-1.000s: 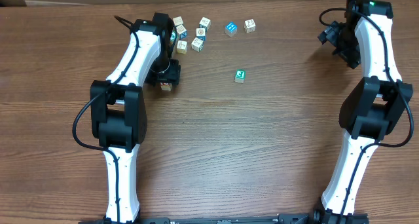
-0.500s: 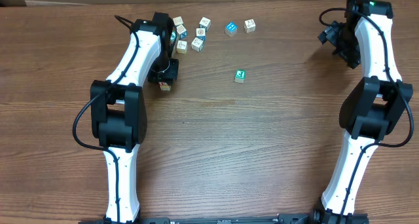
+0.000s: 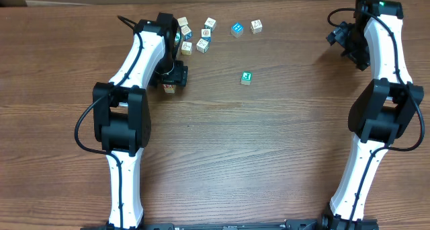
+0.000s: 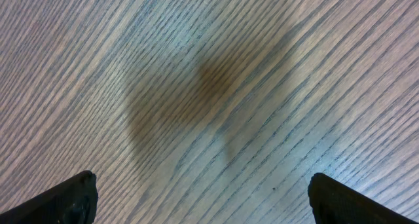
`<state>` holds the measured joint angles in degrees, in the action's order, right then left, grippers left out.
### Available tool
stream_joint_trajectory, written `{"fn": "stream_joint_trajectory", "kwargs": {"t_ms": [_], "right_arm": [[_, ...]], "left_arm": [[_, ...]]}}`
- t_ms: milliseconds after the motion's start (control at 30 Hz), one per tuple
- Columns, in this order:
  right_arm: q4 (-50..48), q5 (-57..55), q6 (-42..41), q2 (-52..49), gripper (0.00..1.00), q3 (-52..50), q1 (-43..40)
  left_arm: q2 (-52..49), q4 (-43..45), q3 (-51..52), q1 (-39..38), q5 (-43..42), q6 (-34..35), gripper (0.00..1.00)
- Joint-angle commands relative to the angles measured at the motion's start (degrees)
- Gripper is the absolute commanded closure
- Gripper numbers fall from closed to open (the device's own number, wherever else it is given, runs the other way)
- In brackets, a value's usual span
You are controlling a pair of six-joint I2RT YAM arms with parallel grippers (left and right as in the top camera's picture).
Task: Form a tower
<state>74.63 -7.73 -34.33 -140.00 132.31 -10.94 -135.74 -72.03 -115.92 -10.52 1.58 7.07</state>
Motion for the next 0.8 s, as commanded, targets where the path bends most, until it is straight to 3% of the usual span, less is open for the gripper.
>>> {"fn": "stream_joint_trajectory", "kwargs": {"t_ms": [0,167,400,767], "right_arm": [[-0.04,-0.15,0.04,2.82,0.00,0.48,-0.17],[-0.04,-0.15,0.07,2.82,0.00,0.50,-0.17],[-0.04,-0.15,0.07,2.82,0.00,0.50,-0.17],[-0.04,-0.15,0.07,2.82,0.00,0.50,-0.17]], "left_arm": [[1.84,-1.60,-7.72,0.35,0.09,-0.20,0.17],[1.84,-5.97,-22.86,0.83,0.33,-0.15,0.12],[1.84,-6.67,-38.62,2.95,0.35,5.22,0.10],[1.77,-5.97,-36.33,8.20,3.41,5.38,0.12]]}}
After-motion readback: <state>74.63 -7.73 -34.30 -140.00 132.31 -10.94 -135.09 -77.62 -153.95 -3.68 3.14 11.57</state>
